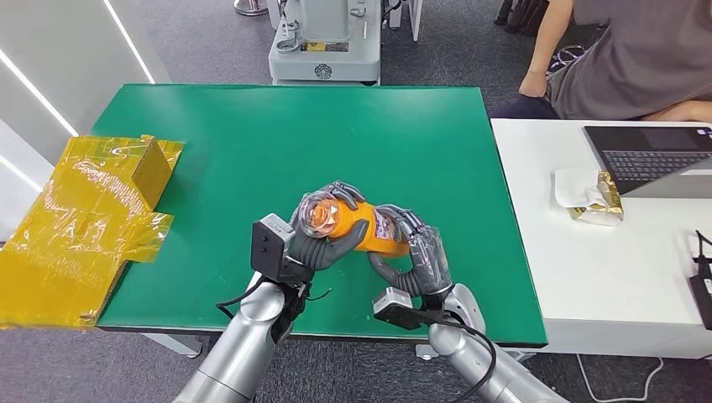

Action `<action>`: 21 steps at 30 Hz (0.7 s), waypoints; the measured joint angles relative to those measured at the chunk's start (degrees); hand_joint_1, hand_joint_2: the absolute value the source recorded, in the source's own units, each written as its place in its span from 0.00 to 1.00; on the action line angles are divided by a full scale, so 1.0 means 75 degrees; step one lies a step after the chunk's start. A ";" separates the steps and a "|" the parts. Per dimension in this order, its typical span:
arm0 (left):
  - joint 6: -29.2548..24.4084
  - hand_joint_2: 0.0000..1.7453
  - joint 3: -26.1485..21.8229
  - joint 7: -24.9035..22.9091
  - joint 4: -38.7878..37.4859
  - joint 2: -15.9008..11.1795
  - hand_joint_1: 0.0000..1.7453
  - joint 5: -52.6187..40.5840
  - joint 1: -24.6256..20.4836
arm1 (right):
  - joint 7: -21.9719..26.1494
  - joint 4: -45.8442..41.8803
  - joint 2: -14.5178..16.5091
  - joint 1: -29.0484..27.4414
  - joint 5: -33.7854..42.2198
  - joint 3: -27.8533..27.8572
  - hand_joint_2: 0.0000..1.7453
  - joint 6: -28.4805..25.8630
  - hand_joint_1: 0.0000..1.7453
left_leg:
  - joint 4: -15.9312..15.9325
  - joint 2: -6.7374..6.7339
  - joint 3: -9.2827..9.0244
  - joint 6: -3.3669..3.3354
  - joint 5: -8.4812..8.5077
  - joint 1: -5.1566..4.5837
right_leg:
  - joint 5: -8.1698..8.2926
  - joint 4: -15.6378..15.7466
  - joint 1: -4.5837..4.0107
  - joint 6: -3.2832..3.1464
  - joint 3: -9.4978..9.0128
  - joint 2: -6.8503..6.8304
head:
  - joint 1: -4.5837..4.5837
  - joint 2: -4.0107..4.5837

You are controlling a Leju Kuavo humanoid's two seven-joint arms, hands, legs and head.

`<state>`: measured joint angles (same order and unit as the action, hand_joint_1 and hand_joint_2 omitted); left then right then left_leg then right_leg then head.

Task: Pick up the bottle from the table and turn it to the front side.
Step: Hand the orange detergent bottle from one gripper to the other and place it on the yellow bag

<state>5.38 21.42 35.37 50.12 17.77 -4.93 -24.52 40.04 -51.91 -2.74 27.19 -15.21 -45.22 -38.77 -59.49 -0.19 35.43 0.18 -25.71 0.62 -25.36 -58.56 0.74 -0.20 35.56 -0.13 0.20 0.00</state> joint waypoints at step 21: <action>-0.0397 1.00 0.0000 0.0101 -0.0017 -0.0036 1.00 0.0000 0.0002 | 0.0022 -0.0958 0.0079 -0.0088 -0.0543 0.0732 1.00 -0.0053 0.00 | 0.0000 0.0000 0.0000 0.0000 0.0001 0.0000 | 0.0000 -0.0001 0.0000 0.0000 0.0000 -0.0001 | 0.0000 0.0000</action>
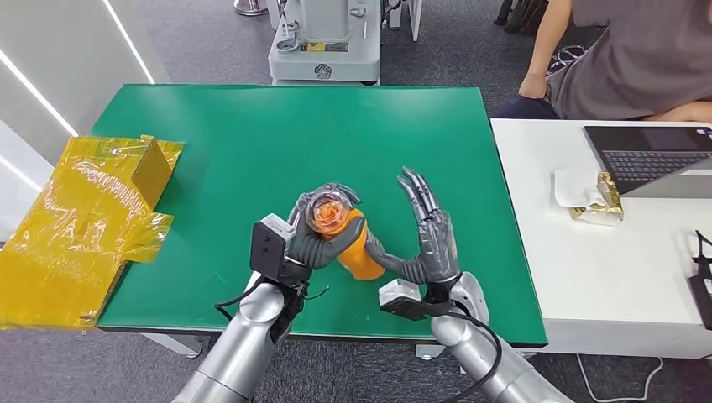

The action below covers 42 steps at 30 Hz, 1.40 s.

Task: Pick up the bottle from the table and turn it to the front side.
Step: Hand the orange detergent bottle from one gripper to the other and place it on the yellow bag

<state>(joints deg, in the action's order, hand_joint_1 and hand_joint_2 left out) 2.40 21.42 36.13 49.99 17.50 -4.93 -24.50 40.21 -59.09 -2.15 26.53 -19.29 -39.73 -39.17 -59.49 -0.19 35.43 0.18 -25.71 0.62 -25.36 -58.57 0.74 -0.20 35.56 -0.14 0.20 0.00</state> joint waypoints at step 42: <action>-0.4011 1.00 -0.1048 -0.1426 0.2038 -0.2369 1.00 -0.3933 -0.1385 | 0.0001 -0.1879 0.0212 -0.1190 -0.0164 -0.0035 1.00 0.0000 0.00 | 0.0007 0.0002 -0.0004 0.0010 0.0008 0.0007 | -0.0001 -0.0009 -0.0006 -0.0003 0.0001 -0.0005 | 0.0001 0.0000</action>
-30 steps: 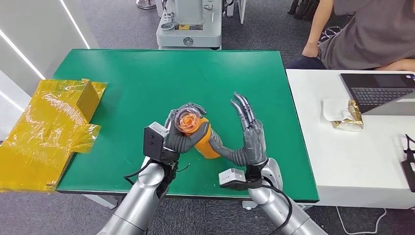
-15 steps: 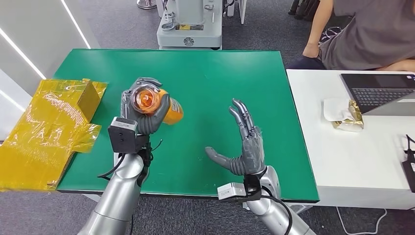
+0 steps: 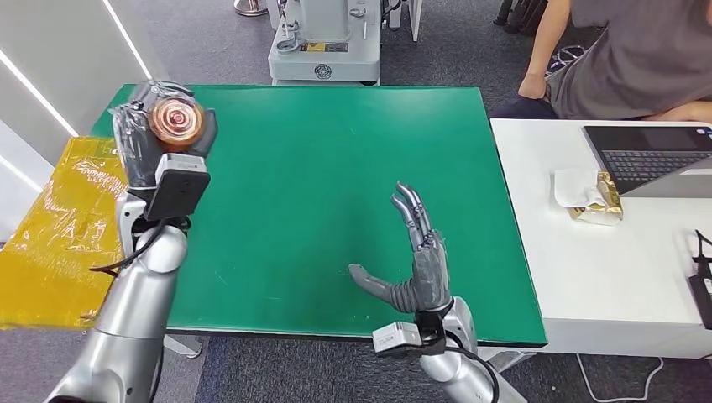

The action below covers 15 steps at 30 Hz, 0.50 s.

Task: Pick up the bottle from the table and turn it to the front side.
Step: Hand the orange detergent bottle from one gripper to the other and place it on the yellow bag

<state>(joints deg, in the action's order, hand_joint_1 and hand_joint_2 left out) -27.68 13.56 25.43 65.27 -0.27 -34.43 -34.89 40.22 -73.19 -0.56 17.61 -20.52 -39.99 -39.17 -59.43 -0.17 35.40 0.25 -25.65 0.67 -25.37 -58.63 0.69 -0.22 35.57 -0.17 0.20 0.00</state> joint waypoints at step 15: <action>0.1722 1.00 0.0629 -0.0914 -0.3642 -0.2285 1.00 -0.2740 -0.2346 | 0.0000 -0.0376 -0.0104 -0.0605 0.0355 -0.0017 1.00 0.0014 0.00 | 0.0003 -0.0036 -0.0006 0.0018 0.0009 0.0003 | 0.0010 -0.0004 -0.0004 -0.0021 0.0015 0.0043 | -0.0001 0.0000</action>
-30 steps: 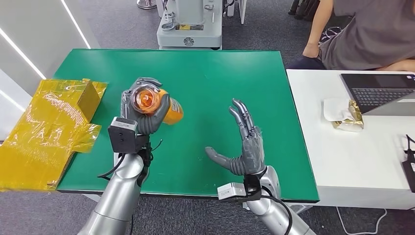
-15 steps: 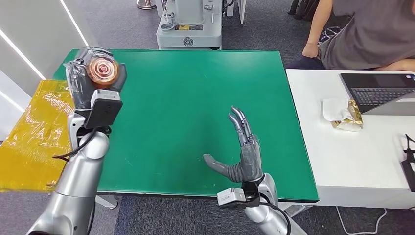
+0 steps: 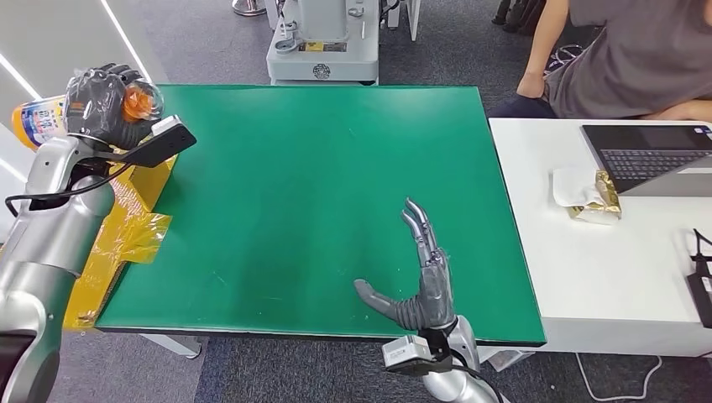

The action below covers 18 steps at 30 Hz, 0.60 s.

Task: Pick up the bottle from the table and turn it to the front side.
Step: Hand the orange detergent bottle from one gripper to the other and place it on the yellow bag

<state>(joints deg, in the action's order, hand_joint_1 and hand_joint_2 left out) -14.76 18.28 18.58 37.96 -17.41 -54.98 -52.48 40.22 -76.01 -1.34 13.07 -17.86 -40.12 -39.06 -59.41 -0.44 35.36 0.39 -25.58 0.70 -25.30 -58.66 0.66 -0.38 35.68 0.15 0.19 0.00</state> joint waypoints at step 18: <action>0.0551 1.00 0.0940 -0.0598 -0.2133 -0.0161 1.00 -0.0750 0.0815 | 0.0000 -0.0266 -0.0058 -0.0283 -0.0139 0.0000 1.00 0.0090 0.00 | 0.0002 0.0001 0.0004 0.0002 -0.0002 -0.0002 | -0.0003 0.0001 0.0003 -0.0002 0.0001 -0.0002 | -0.0001 0.0000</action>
<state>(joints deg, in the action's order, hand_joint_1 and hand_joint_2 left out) -10.63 25.33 14.09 21.96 -18.62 -60.60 -46.37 40.22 -78.00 -1.77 10.95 -18.90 -40.12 -38.39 -59.39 -0.43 35.39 0.40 -25.60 0.68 -25.32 -58.65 0.68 -0.39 35.69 0.13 0.19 0.00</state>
